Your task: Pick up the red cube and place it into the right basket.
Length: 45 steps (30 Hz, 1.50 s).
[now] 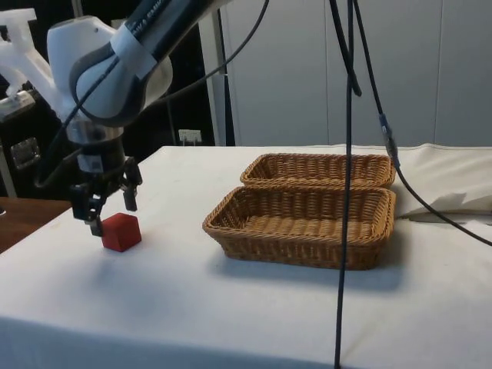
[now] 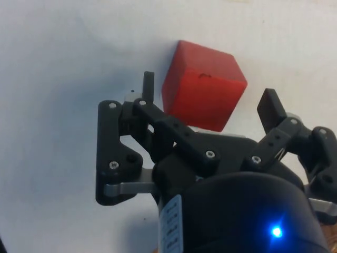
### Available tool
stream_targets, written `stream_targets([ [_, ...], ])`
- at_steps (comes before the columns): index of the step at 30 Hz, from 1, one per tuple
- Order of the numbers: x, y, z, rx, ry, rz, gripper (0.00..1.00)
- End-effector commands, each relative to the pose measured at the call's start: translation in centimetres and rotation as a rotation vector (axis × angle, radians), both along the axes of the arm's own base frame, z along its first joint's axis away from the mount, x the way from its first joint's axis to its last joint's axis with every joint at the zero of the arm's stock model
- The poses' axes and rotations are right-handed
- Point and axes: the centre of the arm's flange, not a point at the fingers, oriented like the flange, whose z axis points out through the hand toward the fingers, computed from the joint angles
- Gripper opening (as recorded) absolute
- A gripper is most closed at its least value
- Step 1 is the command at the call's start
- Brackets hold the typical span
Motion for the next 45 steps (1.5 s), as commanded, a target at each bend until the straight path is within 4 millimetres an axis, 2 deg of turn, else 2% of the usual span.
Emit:
stream_targets([
  [1,0.1,0.0,-0.5,0.013,-0.004,0.002,1.00],
  [4,0.1,-0.4,-1.5,0.009,-0.005,-0.001,1.00],
  [5,0.0,-0.3,-1.1,-0.004,-0.001,-0.002,1.00],
  [11,0.0,-0.5,-2.3,0.000,-0.010,-0.001,1.00],
  [12,0.0,-0.5,-2.3,0.000,-0.011,-0.002,0.96],
  [13,-0.1,-0.5,-2.3,-0.007,-0.006,-0.001,0.88],
  [14,0.0,-0.5,-2.4,-0.002,-0.010,-0.002,0.88],
  [15,0.0,-0.5,-2.4,-0.002,-0.011,-0.002,0.63],
  [20,0.0,-0.6,-2.5,-0.004,-0.011,-0.003,0.09],
  [21,0.0,-0.6,-2.5,-0.004,-0.011,-0.003,0.03],
  [29,0.0,-0.6,-2.5,-0.006,-0.010,-0.004,0.03],
  [33,-0.3,-0.4,-0.8,-0.005,-0.009,-0.004,0.03],
  [34,0.0,-0.5,-1.6,-0.006,-0.006,-0.003,0.03],
  [36,-0.5,-0.4,0.1,-0.005,-0.007,-0.004,0.03],
  [43,-1.8,-0.4,2.7,-0.003,0.001,-0.002,0.03],
  [44,-1.4,-0.4,1.9,-0.002,0.004,-0.001,0.03],
  [45,-1.8,-0.4,2.7,-0.003,0.001,-0.002,0.03],
])
